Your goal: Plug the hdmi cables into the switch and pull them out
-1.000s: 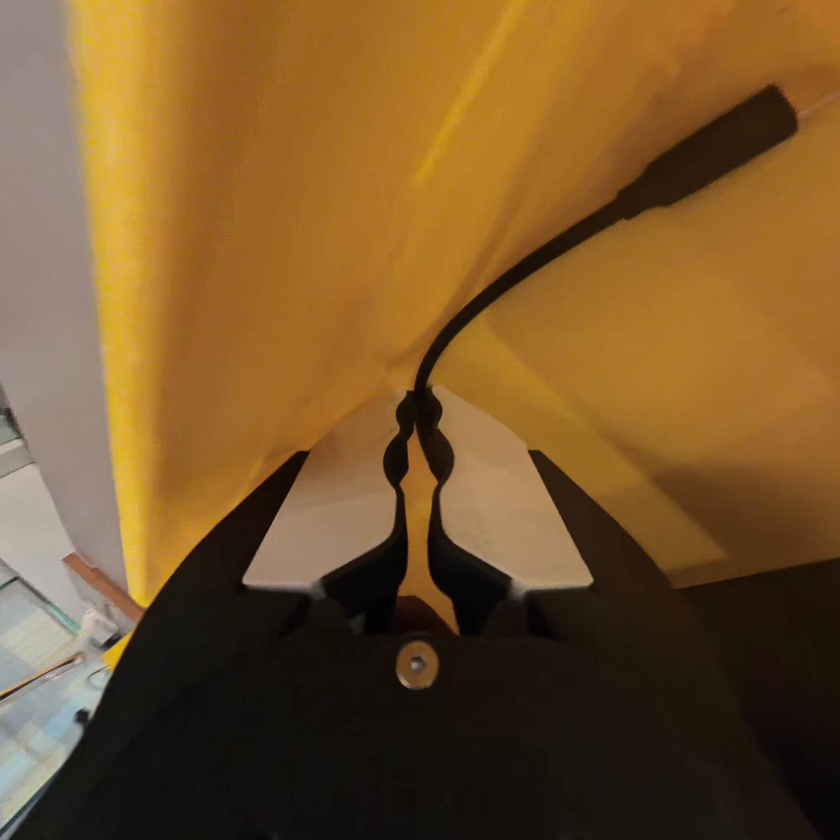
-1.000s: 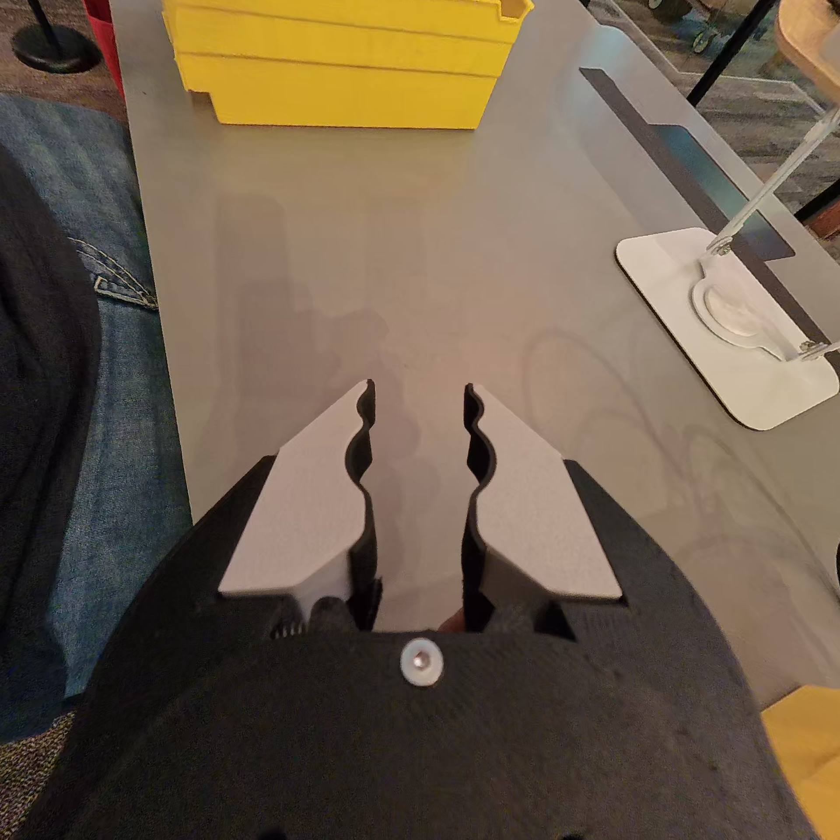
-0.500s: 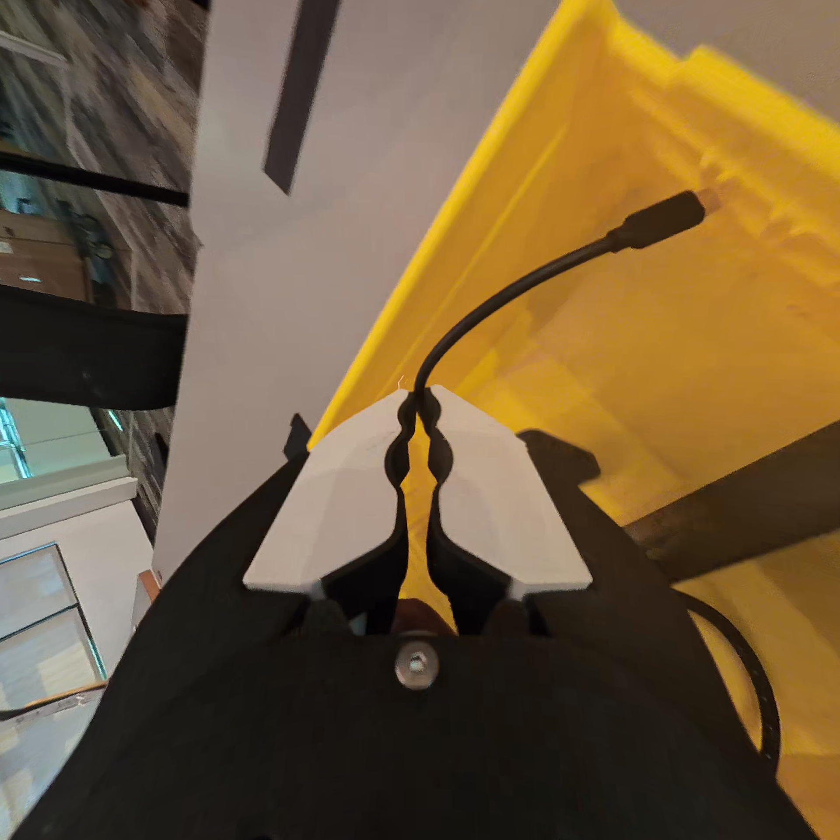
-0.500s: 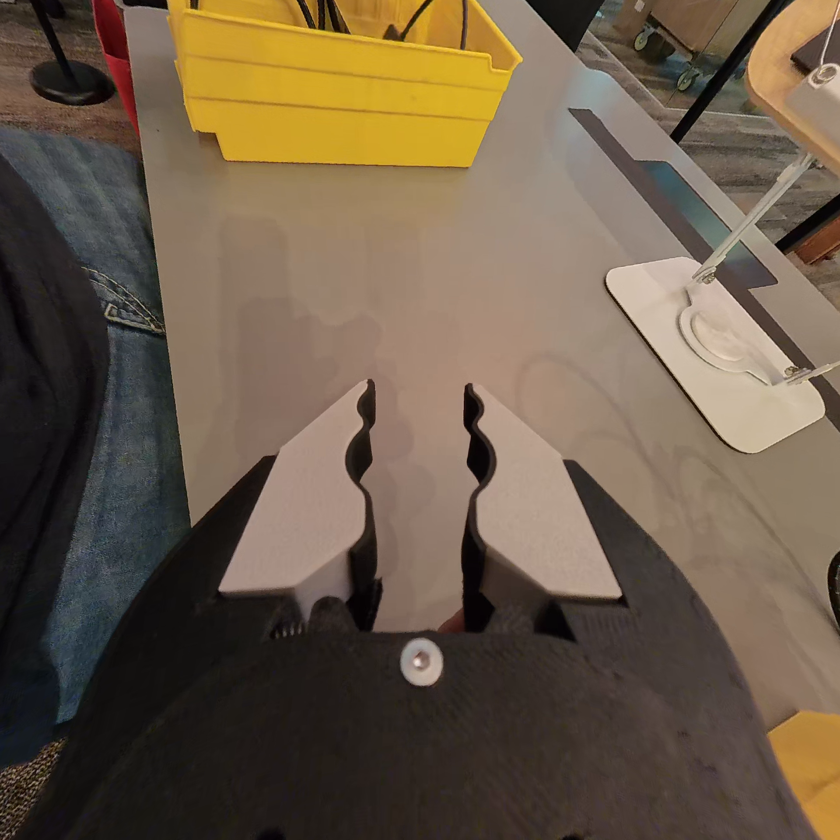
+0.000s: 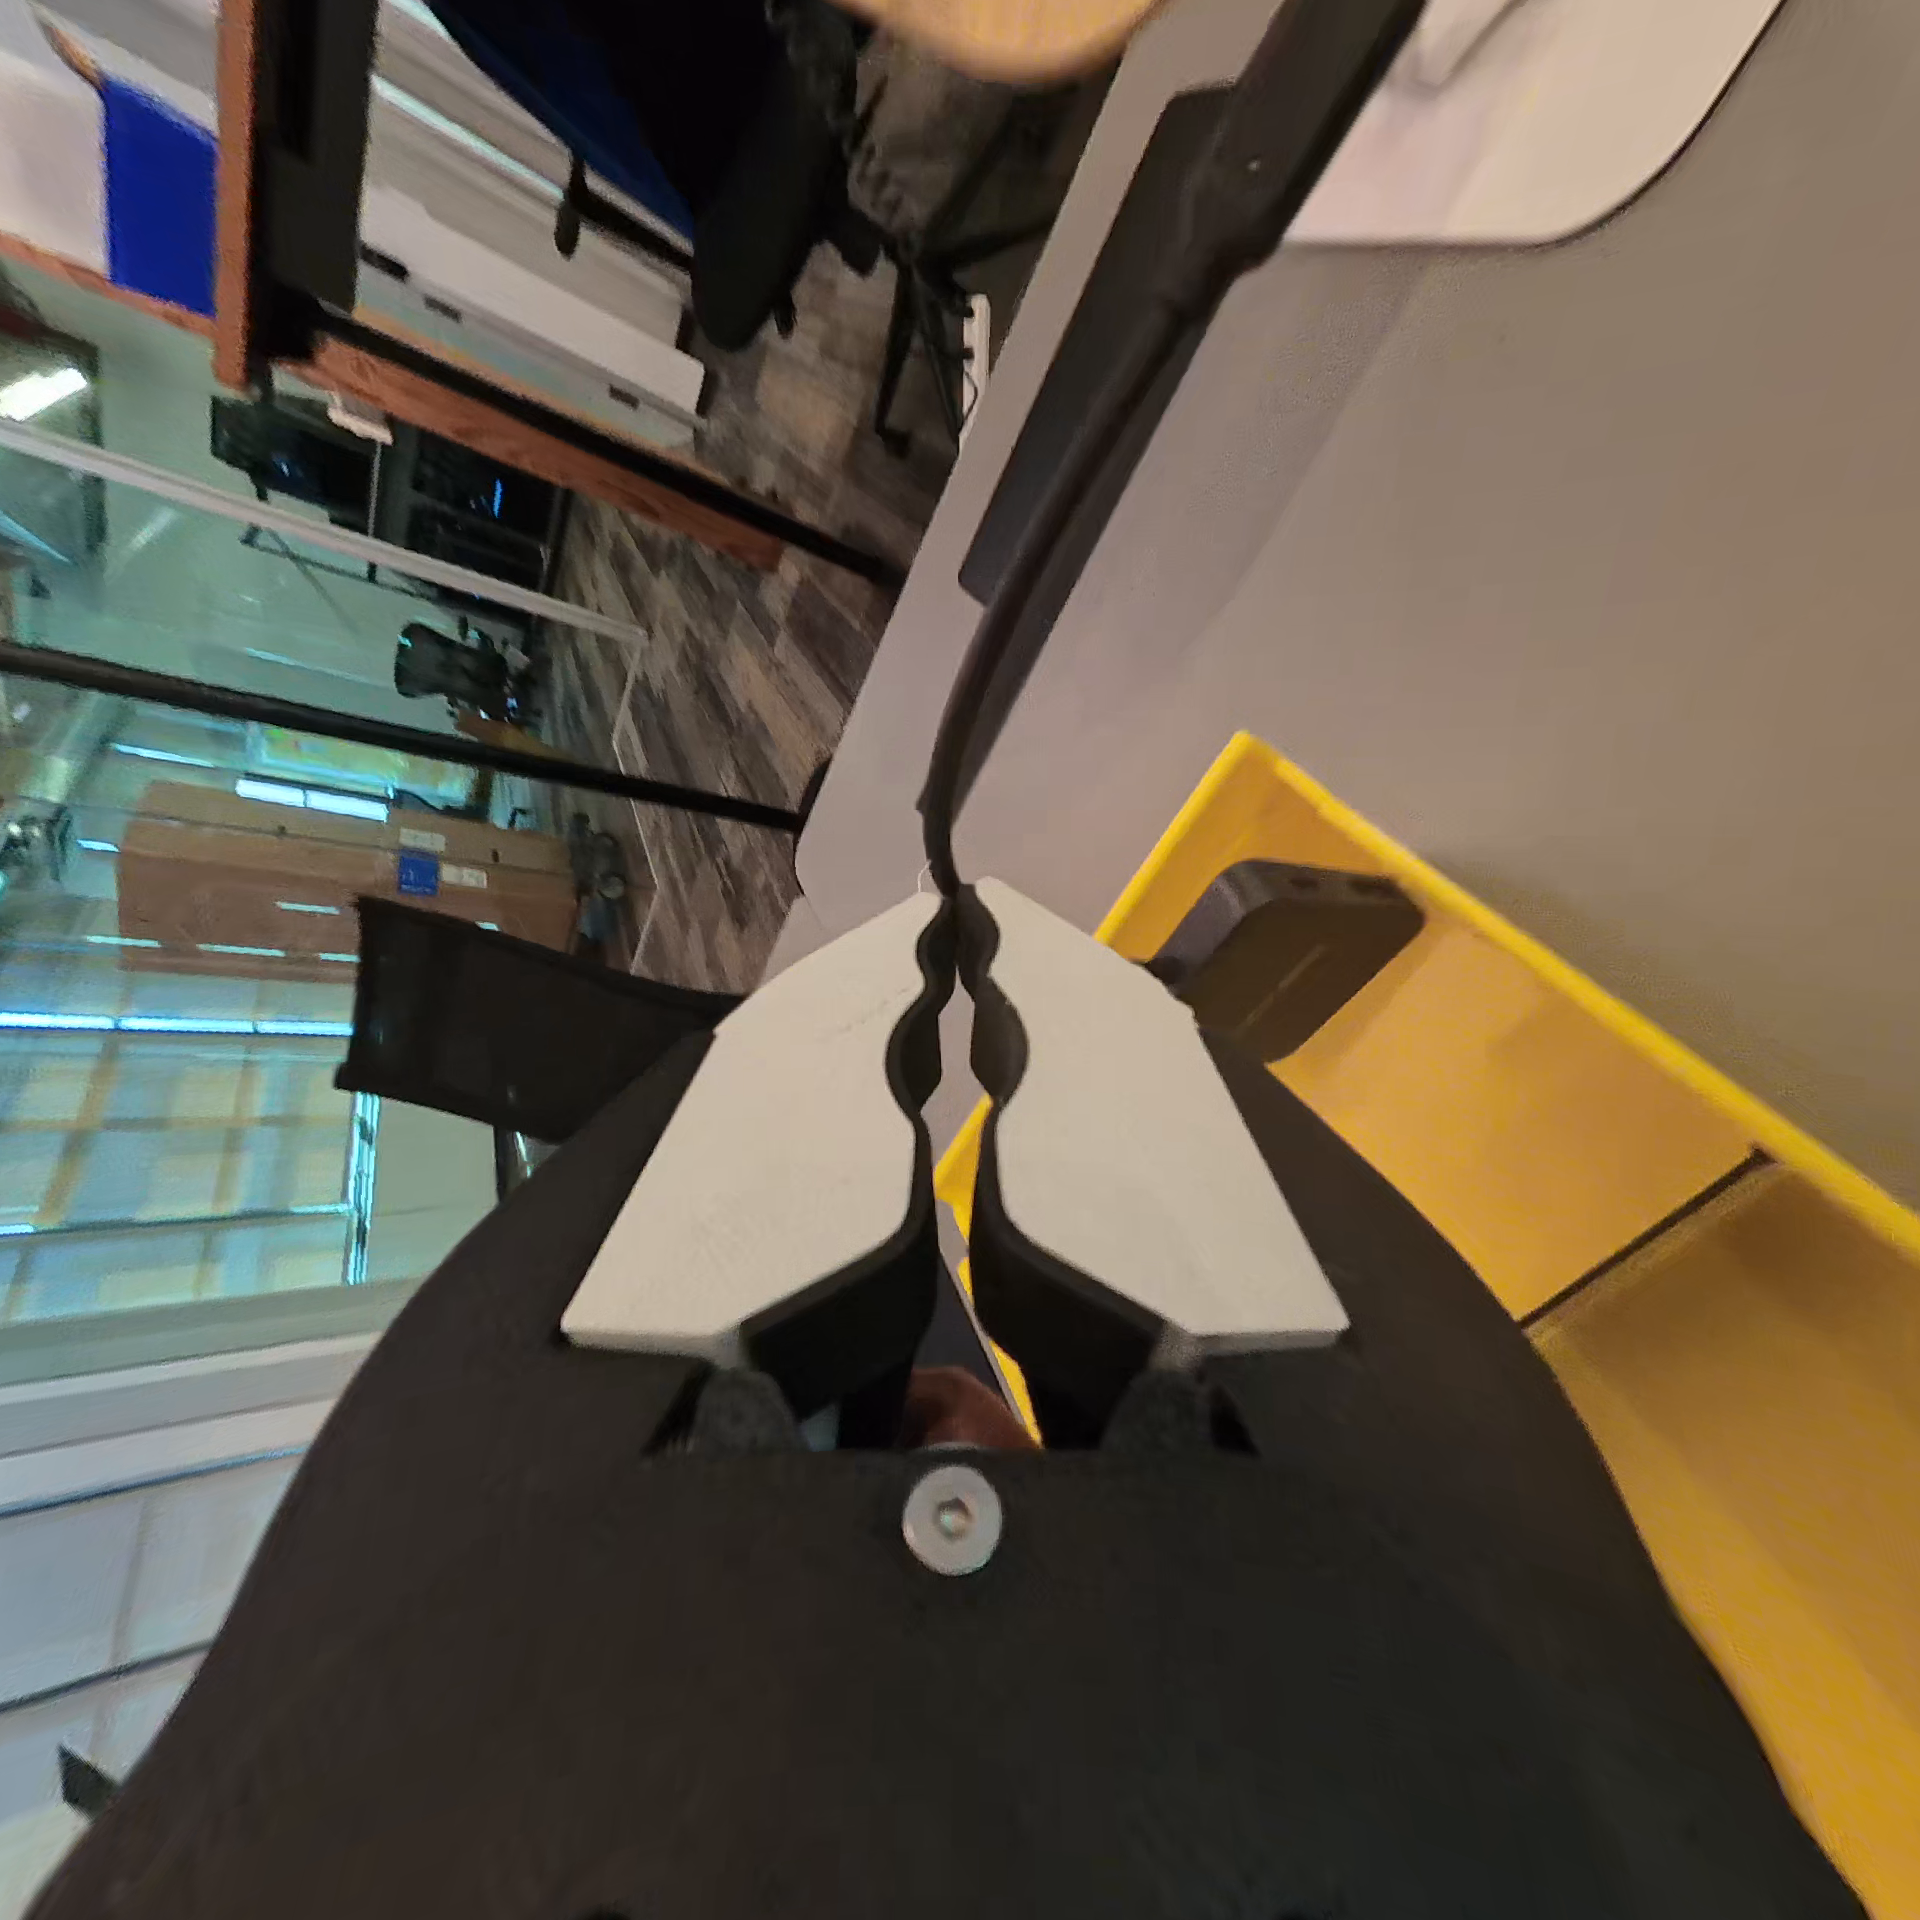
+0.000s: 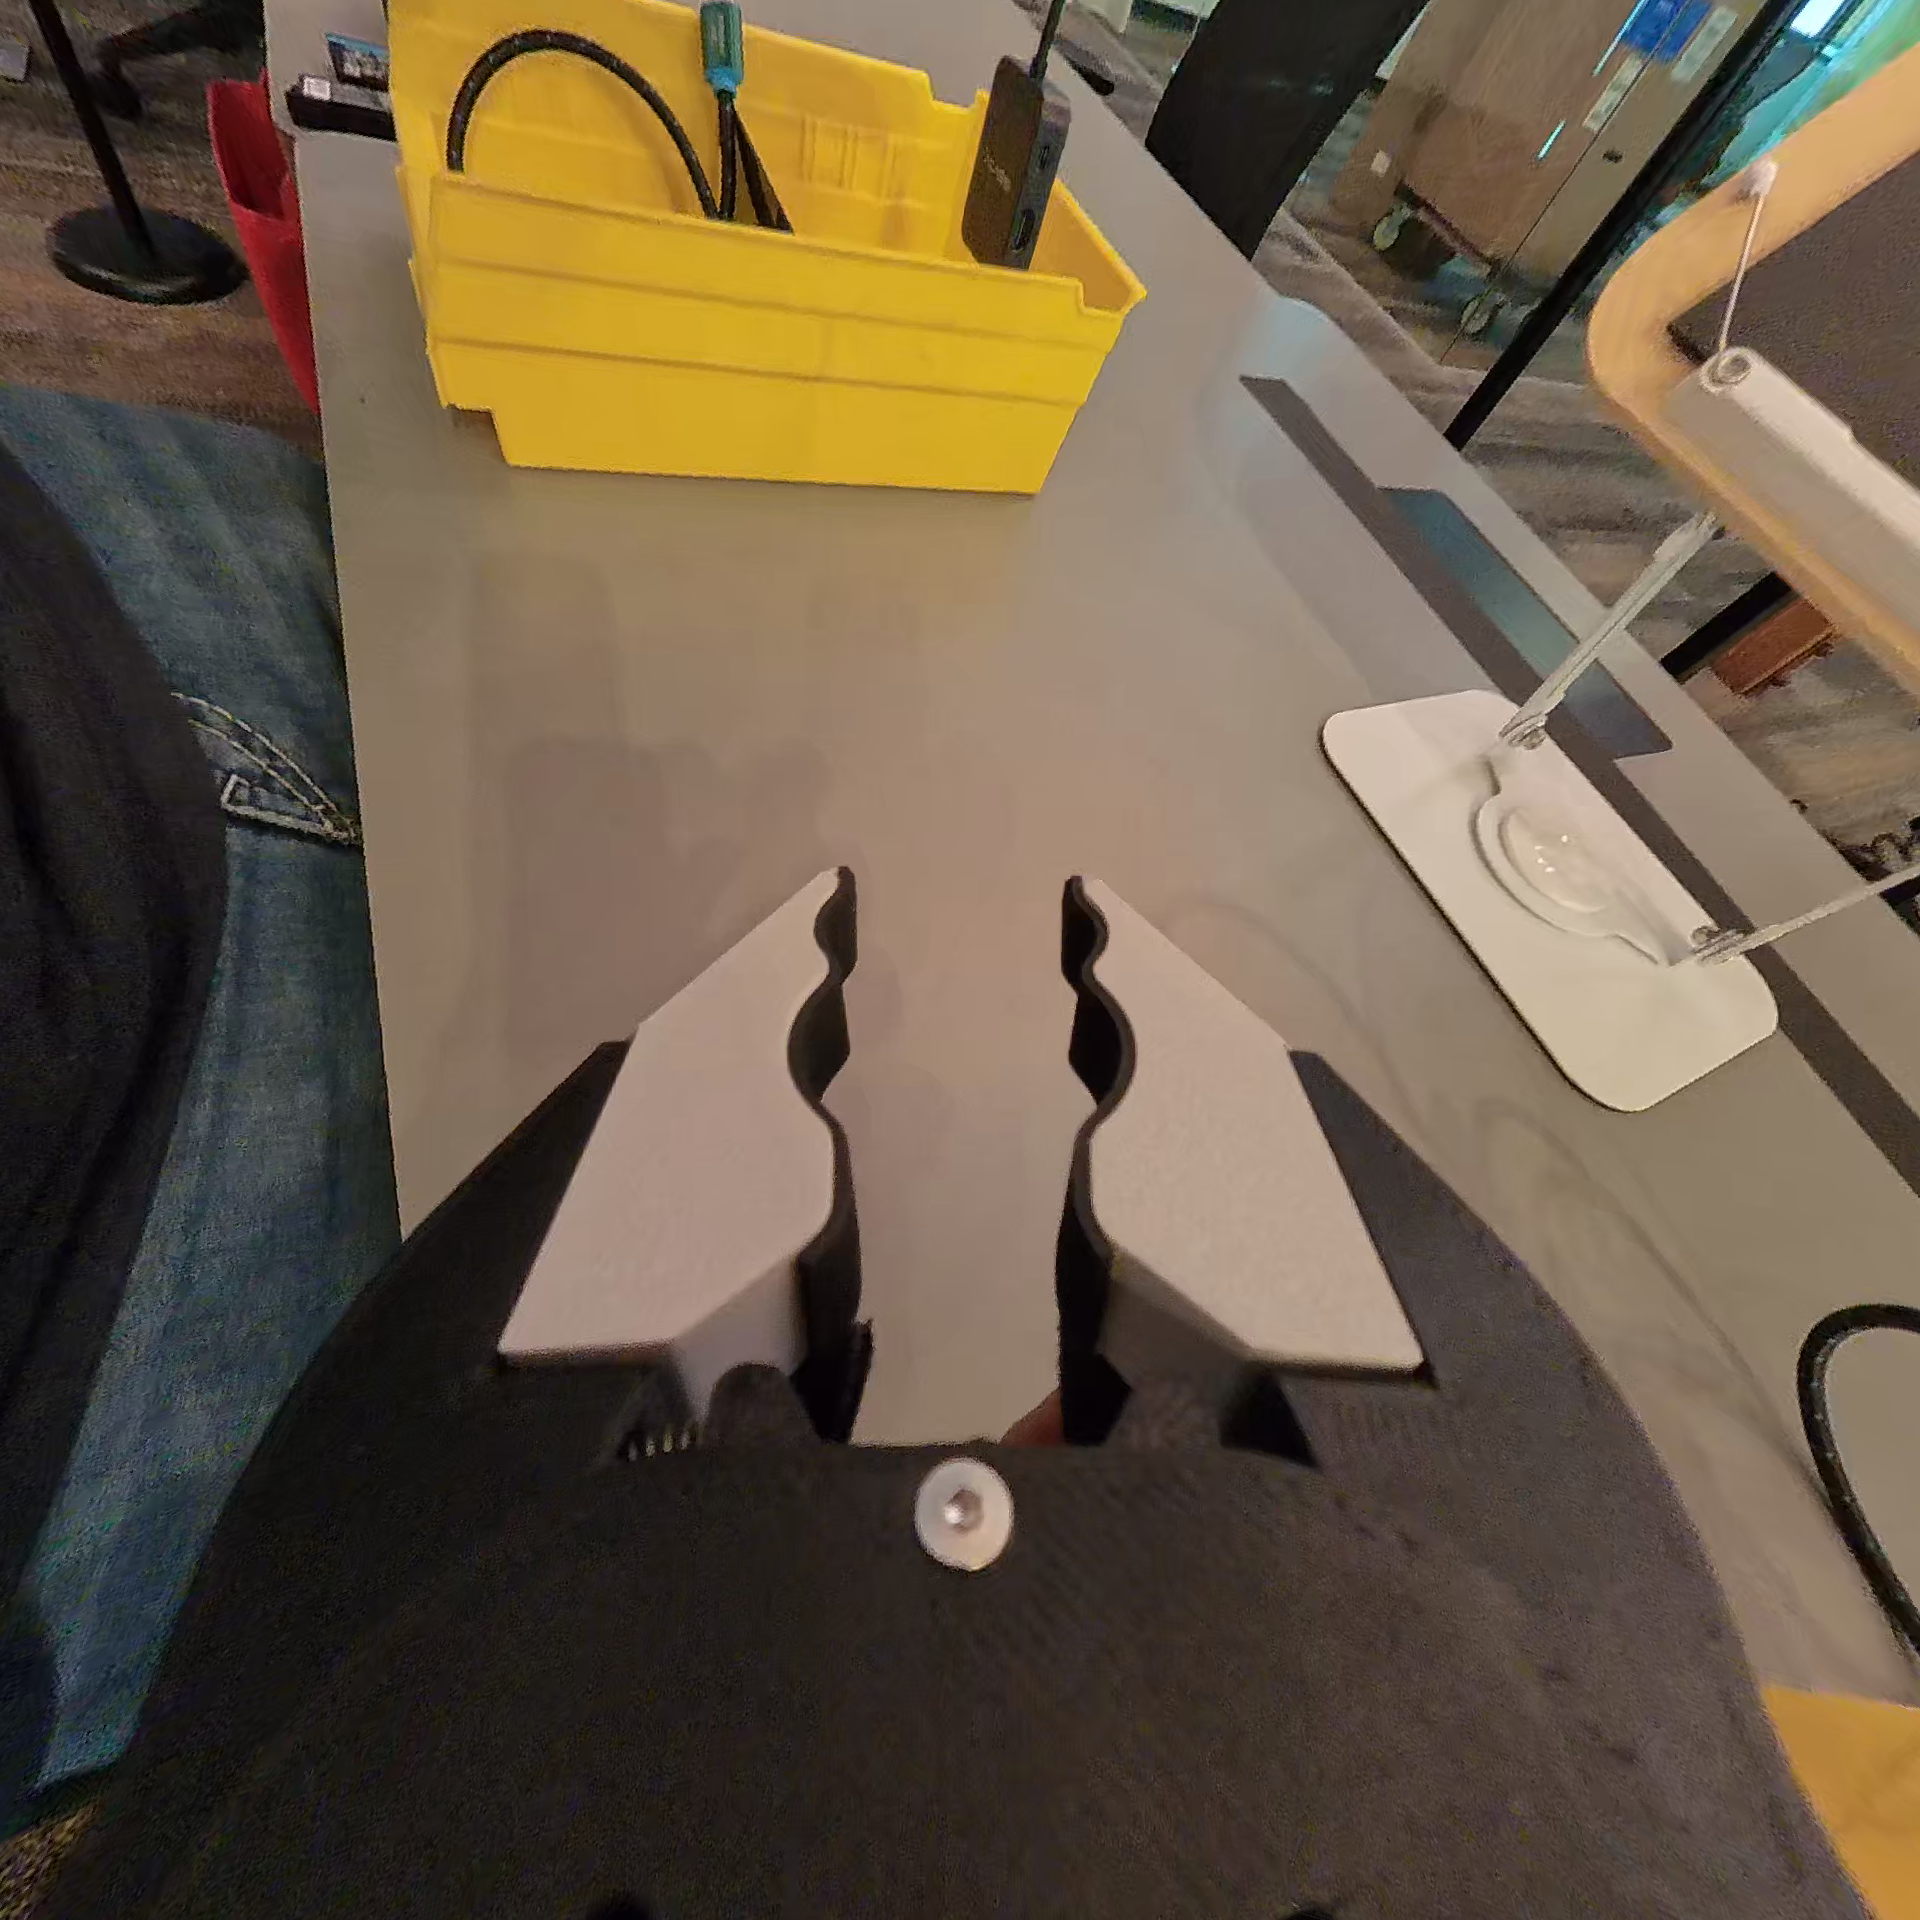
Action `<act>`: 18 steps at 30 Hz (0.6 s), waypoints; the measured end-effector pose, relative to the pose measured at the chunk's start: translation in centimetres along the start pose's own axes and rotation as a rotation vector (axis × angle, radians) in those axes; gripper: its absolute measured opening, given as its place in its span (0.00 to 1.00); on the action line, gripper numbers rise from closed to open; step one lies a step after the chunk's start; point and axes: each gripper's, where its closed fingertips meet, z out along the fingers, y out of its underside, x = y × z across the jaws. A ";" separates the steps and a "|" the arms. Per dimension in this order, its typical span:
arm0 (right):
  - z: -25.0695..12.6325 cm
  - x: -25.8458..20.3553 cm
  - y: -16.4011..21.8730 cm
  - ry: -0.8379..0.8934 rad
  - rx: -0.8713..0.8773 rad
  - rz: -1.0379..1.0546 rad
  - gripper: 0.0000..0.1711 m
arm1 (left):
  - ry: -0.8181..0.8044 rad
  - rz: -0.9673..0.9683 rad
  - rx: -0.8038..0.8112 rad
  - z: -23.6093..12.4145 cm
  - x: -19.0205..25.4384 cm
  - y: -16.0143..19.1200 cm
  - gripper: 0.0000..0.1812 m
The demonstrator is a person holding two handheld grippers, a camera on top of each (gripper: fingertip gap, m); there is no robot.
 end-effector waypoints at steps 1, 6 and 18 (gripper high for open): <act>0.1 0.1 -0.3 0.006 0.007 -0.003 0.22 | -0.005 0.011 0.022 -0.5 0.0 -1.0 0.00; 0.3 0.9 -1.4 0.046 0.035 -0.010 0.23 | 0.002 0.062 0.144 -2.8 0.9 -7.2 0.00; 0.2 1.6 -1.5 0.094 0.061 -0.003 0.24 | 0.193 0.206 0.122 -1.4 8.8 -9.7 0.00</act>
